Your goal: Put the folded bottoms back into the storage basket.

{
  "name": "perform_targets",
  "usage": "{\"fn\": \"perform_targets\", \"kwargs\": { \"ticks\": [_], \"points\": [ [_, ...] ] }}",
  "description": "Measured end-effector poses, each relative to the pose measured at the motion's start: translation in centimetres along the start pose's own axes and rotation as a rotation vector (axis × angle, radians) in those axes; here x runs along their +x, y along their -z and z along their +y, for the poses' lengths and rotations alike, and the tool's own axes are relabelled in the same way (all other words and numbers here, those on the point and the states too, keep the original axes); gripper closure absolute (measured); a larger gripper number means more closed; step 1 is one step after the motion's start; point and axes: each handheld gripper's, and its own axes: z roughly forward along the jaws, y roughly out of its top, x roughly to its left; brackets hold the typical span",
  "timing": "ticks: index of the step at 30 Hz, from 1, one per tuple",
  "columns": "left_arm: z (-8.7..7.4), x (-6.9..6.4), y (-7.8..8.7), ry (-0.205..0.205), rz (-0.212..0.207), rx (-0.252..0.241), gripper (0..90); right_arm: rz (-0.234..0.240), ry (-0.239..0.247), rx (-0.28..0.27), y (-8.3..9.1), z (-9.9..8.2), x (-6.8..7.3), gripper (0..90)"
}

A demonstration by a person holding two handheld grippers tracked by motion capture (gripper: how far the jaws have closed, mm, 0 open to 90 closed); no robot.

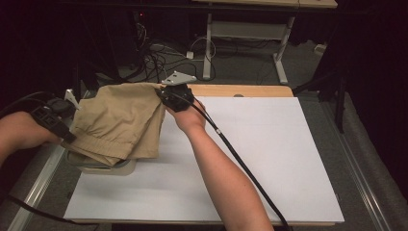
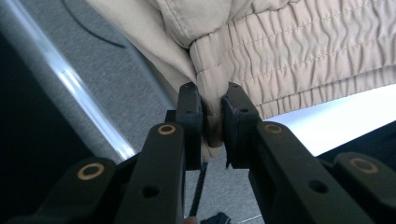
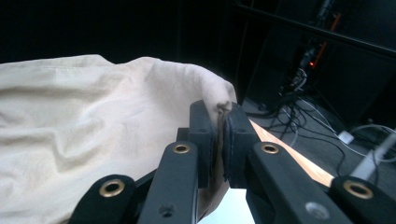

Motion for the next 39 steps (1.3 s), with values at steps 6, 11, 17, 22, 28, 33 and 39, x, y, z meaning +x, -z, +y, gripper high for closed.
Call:
{"fn": "perform_targets", "kwargs": {
  "ticks": [6, 11, 17, 22, 28, 33, 39],
  "points": [
    [-1.7, 1.7, -1.1, 0.057, 0.003, 0.004, 77.3, 0.029, 0.019, 0.025, -3.3, 0.3, 1.1, 85.7],
    [-2.1, 2.5, -2.4, 0.076, 0.003, 0.013, 77.3, 0.038, 0.032, 0.076, -5.6, -0.7, 1.7, 85.8],
    [-2.0, 2.6, -3.6, 0.069, -0.016, 0.007, 77.2, 0.028, 0.017, 0.111, -6.9, -1.9, 1.2, 85.8],
    [-1.6, 1.5, -3.9, 0.040, -0.035, 0.015, 77.2, 0.026, 0.008, 0.147, -7.6, -2.7, 0.3, 85.8],
    [-1.5, 0.4, -4.3, 0.020, -0.039, 0.030, 77.1, 0.021, 0.010, 0.160, -7.3, -2.8, 0.1, 85.5],
    [-1.6, 0.2, -4.5, 0.021, -0.025, 0.042, 76.9, 0.017, -0.002, 0.186, -7.5, -3.2, 0.5, 78.4],
    [-1.3, 0.1, -3.7, 0.023, -0.009, 0.037, 62.1, 0.057, -0.035, 0.182, -7.0, -3.1, 0.0, 49.4]
  ]
}}
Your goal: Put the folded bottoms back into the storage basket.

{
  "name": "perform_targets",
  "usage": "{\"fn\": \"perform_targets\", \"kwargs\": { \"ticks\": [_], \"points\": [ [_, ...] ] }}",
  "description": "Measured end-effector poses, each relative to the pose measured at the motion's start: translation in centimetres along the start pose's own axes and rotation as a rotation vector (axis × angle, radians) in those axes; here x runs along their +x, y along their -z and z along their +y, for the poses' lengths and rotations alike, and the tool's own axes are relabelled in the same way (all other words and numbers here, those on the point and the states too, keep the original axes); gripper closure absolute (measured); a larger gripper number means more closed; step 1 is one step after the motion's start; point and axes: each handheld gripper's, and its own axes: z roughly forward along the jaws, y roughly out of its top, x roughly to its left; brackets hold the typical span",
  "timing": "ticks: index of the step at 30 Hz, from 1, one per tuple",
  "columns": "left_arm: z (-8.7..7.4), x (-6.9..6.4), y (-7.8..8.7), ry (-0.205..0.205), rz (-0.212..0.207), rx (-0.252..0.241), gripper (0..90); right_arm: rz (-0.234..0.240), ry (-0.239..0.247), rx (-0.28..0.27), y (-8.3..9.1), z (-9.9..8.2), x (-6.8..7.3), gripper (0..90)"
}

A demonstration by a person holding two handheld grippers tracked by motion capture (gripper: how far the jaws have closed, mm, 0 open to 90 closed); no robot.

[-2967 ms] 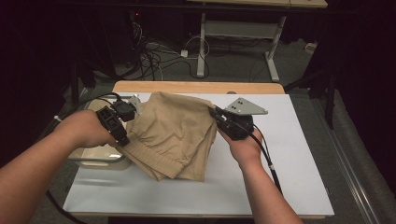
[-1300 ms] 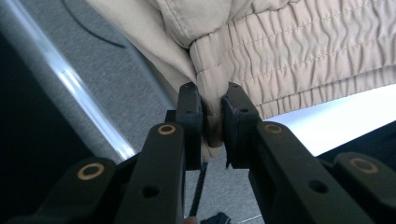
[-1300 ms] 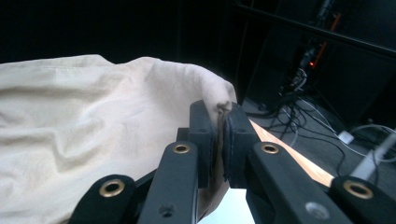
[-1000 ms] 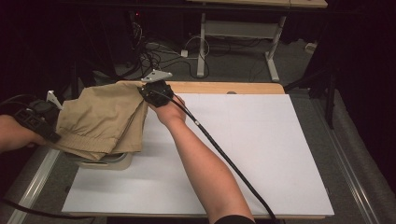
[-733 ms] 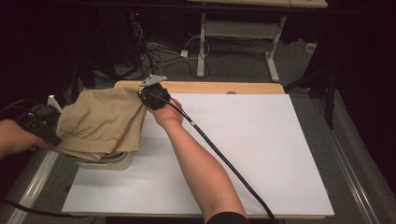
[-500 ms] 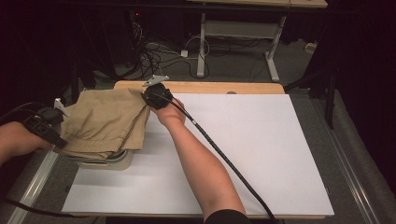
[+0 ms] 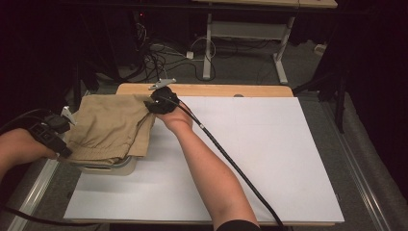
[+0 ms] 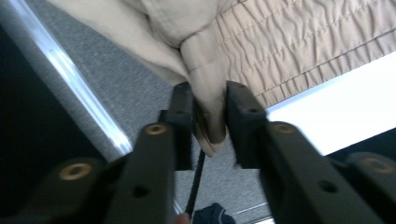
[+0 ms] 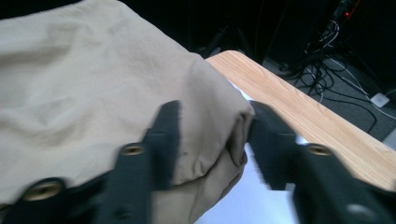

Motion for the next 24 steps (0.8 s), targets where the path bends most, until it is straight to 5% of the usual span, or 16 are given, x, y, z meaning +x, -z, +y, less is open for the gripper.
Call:
{"fn": "perform_targets", "kwargs": {
  "ticks": [5, 9, 19, 24],
  "points": [
    [0.8, -0.3, 1.6, 0.021, 0.005, -0.084, 55.6, 0.029, -0.002, -0.028, 2.0, -0.2, -0.1, 33.3],
    [1.7, -1.1, 1.9, 0.005, 0.003, -0.104, 54.4, 0.076, -0.014, -0.043, 3.5, -1.4, 0.1, 23.2],
    [4.2, -3.6, 2.1, -0.035, -0.052, -0.178, 58.3, 0.097, -0.024, -0.063, 7.1, -5.1, 0.9, 0.5],
    [5.8, -4.6, 1.3, -0.052, -0.052, -0.172, 60.9, 0.071, -0.013, -0.046, 8.7, -7.1, 1.4, 0.5]
  ]
}}
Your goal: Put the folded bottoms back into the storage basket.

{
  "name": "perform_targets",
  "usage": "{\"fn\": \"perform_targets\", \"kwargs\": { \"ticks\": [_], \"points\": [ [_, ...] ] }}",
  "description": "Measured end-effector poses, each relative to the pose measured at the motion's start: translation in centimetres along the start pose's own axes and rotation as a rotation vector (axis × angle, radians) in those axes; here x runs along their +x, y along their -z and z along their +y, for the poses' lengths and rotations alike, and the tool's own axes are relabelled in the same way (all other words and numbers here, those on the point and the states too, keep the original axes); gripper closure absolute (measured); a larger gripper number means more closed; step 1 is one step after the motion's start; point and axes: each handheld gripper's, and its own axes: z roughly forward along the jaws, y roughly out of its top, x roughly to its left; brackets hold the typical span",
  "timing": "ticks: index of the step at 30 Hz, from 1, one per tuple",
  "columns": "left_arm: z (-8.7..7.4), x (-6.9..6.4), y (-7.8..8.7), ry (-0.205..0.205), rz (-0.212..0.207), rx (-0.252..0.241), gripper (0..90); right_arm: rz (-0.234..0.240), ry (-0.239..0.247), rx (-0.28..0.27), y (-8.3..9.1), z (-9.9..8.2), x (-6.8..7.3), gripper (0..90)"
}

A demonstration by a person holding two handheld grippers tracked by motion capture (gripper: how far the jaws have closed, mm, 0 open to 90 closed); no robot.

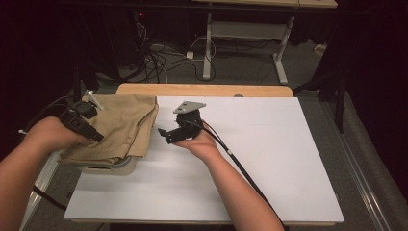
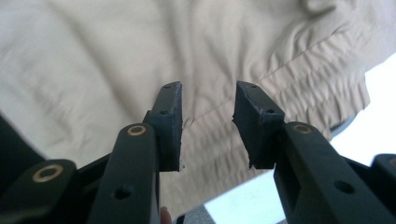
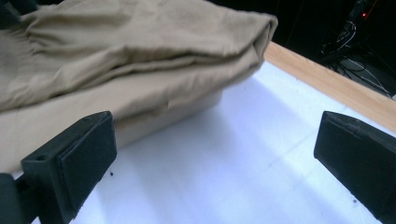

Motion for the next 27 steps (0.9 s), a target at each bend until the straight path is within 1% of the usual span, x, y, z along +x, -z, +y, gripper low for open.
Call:
{"fn": "perform_targets", "kwargs": {
  "ticks": [2, 6, 7, 8, 9, 10, 12, 15, 17, 19, 21, 23, 25, 27],
  "points": [
    [0.6, -0.3, -0.4, -0.010, -0.005, -0.004, 61.0, 0.002, -0.001, -0.005, 0.7, -0.8, 0.2, 0.5],
    [1.7, -0.8, -1.1, -0.016, -0.014, -0.015, 62.8, 0.004, -0.015, -0.004, 2.1, -2.8, 0.6, 0.5],
    [1.9, -0.9, -1.2, -0.027, -0.012, -0.018, 66.6, 0.004, -0.017, -0.004, 2.5, -3.3, 0.7, 0.5],
    [2.1, -1.0, -1.3, -0.043, 0.011, -0.027, 70.2, 0.001, -0.020, -0.001, 2.9, -3.8, 0.8, 0.5],
    [2.3, -1.1, -1.4, -0.050, 0.030, -0.037, 76.5, -0.002, -0.021, 0.000, 3.3, -4.4, 0.9, 0.5],
    [2.5, -1.1, -1.5, -0.057, 0.039, -0.041, 81.6, -0.004, -0.026, -0.002, 3.7, -4.9, 1.0, 0.5],
    [3.0, -1.1, -1.7, -0.063, 0.055, -0.057, 87.3, -0.010, -0.030, -0.002, 4.7, -6.0, 1.1, 0.5],
    [3.7, -0.8, -2.0, -0.053, 0.049, -0.087, 87.4, -0.022, -0.054, -0.010, 6.6, -7.5, 1.3, 0.5],
    [4.1, -0.7, -2.5, -0.046, 0.043, -0.101, 87.4, -0.039, -0.055, -0.003, 7.9, -8.5, 1.4, 0.5],
    [4.4, -0.7, -3.2, -0.040, 0.027, -0.104, 87.4, -0.055, -0.056, -0.004, 9.1, -9.5, 1.5, 0.5],
    [4.6, -0.9, -4.0, -0.041, 0.013, -0.097, 87.3, -0.066, -0.065, -0.009, 10.3, -10.4, 1.6, 0.5],
    [4.7, -1.1, -4.9, -0.053, 0.009, -0.081, 87.3, -0.071, -0.077, -0.004, 11.5, -11.2, 1.6, 0.5],
    [4.7, -1.4, -5.6, -0.062, -0.017, -0.078, 87.3, -0.083, -0.075, -0.006, 12.7, -12.0, 1.6, 0.5],
    [4.7, -1.7, -6.2, -0.072, -0.025, -0.071, 87.3, -0.101, -0.075, -0.004, 13.9, -12.7, 1.7, 0.5]
  ]
}}
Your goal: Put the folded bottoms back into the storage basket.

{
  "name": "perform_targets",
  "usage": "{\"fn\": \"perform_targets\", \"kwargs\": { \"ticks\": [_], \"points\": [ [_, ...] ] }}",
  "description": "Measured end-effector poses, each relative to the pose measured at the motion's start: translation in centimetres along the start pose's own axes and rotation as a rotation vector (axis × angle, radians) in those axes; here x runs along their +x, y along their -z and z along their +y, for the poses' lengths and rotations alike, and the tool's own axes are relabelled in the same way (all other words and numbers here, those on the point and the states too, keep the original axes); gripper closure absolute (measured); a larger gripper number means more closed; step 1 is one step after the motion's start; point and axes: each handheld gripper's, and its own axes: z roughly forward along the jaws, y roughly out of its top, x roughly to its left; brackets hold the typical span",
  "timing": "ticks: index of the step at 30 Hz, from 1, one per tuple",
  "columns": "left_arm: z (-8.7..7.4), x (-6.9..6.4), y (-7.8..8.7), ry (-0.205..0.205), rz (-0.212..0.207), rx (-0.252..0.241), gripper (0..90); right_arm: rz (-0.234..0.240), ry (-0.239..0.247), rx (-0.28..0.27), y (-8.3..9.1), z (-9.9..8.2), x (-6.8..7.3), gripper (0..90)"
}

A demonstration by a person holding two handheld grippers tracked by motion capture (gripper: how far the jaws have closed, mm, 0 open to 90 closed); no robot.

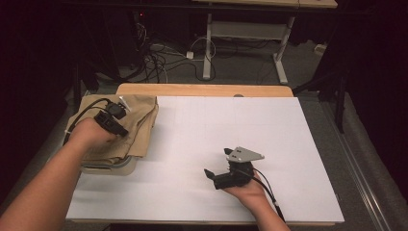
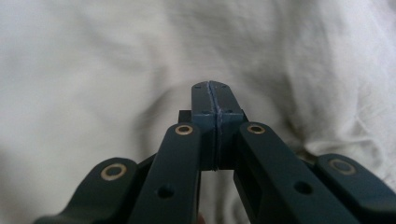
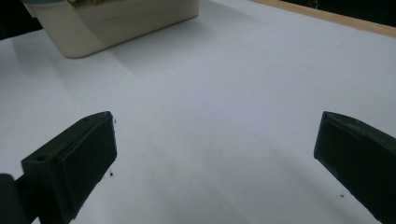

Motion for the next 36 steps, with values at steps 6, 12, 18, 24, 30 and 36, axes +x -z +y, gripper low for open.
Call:
{"fn": "perform_targets", "kwargs": {
  "ticks": [6, 12, 18, 24, 30, 36],
  "points": [
    [-0.3, -0.3, -1.0, -0.002, -0.018, 0.010, 87.4, -0.063, 0.025, 0.005, 3.3, -1.6, -0.3, 0.5],
    [-0.3, -0.4, -2.0, 0.003, -0.006, 0.034, 87.4, -0.074, -0.006, -0.016, 5.0, -3.0, -0.4, 0.5],
    [0.1, -0.8, -3.5, -0.006, 0.013, 0.078, 87.4, -0.075, -0.011, -0.029, 5.5, -3.3, -0.3, 0.5],
    [0.4, -0.7, -5.0, 0.004, 0.002, 0.100, 87.4, -0.068, -0.009, -0.028, 5.7, -3.6, -0.2, 0.5],
    [0.2, -0.6, -5.6, 0.009, -0.004, 0.085, 87.5, -0.069, -0.010, -0.030, 5.8, -3.6, -0.3, 0.6],
    [0.0, -0.2, -3.9, 0.011, 0.032, 0.080, 87.3, -0.074, -0.011, -0.032, 5.9, -3.7, -0.3, 0.7]
  ]
}}
